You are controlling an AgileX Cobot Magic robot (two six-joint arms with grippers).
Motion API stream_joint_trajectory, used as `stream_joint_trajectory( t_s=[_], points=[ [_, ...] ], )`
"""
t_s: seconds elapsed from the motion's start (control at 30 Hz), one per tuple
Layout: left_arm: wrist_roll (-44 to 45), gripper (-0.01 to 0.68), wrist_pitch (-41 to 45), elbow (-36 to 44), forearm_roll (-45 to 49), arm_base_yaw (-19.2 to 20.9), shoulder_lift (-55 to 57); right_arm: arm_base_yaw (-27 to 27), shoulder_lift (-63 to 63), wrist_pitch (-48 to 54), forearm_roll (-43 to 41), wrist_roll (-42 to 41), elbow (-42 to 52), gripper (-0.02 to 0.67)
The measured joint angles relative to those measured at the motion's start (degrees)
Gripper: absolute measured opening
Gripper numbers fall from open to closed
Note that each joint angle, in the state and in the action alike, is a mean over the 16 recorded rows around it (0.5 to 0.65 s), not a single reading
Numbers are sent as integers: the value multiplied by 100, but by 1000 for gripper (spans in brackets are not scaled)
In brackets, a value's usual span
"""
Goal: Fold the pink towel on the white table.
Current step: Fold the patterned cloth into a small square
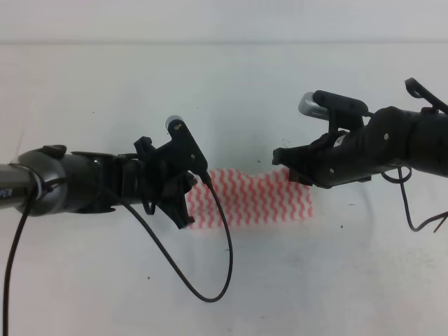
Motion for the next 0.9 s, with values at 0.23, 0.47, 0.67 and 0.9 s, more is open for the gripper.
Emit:
stream_joint_trajectory(
  t_s=[0.23,0.47,0.67,0.9],
  points=[
    [22,-2,-11,-2,5,-2,12,0,0,2,0,1,0,-16],
    [19,-1,-9,-1,2,1,-4,0,0,2,0,1,0,-16],
    [-7,15,-18,-1,3,0,0,0,0,2,0,1,1,-15],
    [-160,136,-58,-3,0,0,0,0,0,2,0,1,1,-16]
  ],
)
